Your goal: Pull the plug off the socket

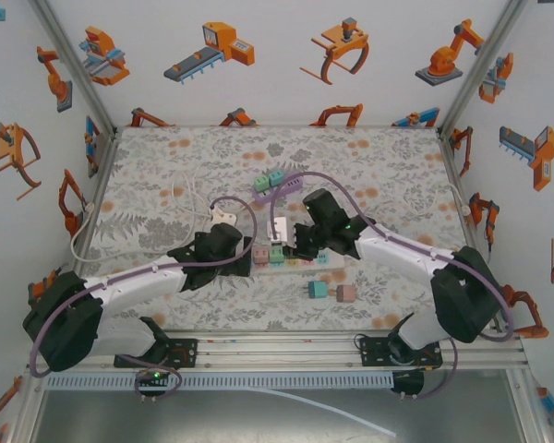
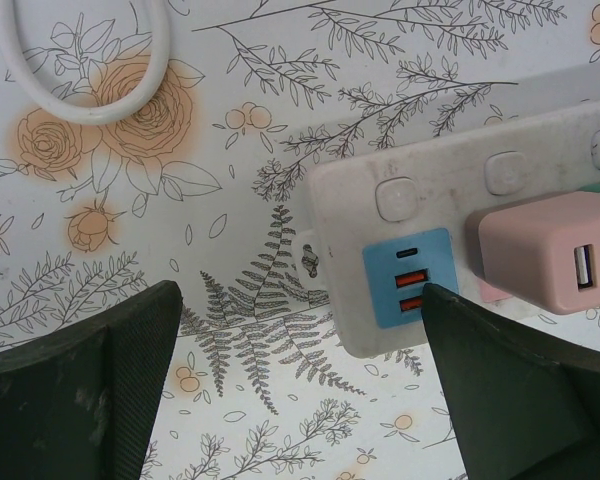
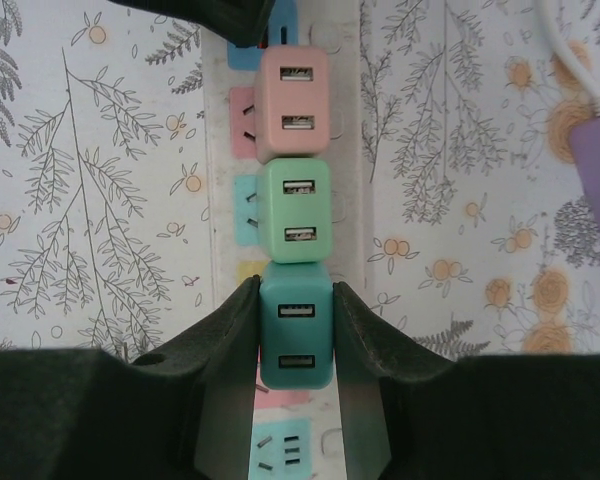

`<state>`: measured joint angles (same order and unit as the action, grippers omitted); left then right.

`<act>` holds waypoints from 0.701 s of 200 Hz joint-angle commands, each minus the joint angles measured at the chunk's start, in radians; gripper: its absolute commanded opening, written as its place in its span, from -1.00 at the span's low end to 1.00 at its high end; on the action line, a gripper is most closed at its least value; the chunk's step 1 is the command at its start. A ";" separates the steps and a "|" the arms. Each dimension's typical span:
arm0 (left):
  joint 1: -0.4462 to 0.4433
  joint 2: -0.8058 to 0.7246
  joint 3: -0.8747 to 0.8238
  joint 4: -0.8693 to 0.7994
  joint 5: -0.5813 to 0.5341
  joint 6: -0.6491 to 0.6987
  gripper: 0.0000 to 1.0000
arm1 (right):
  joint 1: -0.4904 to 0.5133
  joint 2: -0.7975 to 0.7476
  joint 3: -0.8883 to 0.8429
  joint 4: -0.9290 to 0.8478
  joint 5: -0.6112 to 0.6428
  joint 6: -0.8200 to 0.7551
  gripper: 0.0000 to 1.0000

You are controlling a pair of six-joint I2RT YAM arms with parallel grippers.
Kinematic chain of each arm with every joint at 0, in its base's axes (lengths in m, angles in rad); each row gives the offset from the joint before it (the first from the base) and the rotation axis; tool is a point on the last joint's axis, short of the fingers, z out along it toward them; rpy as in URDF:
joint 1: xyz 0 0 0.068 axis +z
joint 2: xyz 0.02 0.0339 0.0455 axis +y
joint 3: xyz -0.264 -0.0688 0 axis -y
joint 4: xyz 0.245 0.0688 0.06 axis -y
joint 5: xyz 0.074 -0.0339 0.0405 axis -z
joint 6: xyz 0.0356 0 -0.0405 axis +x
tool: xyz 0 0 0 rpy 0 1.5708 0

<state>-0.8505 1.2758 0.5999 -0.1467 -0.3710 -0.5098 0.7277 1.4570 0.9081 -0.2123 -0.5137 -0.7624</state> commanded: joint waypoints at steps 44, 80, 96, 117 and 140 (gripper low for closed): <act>-0.007 -0.002 0.020 -0.121 -0.010 0.015 0.95 | -0.005 -0.128 0.005 0.029 0.013 0.036 -0.50; -0.007 -0.098 0.038 -0.134 0.009 0.041 0.95 | -0.005 -0.214 0.011 0.093 0.100 0.422 -0.56; -0.007 -0.145 0.043 -0.138 0.010 0.053 0.95 | -0.005 -0.260 -0.010 0.151 0.126 0.623 -0.57; -0.007 -0.210 0.056 -0.157 0.015 0.085 0.96 | -0.004 -0.334 -0.067 0.244 0.195 0.889 -0.61; -0.009 -0.293 0.060 -0.157 0.088 0.164 0.98 | -0.004 -0.402 -0.131 0.291 0.360 1.209 -0.69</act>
<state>-0.8513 1.0588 0.6281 -0.2749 -0.3534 -0.4446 0.7277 1.1130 0.8326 -0.0235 -0.3302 -0.0116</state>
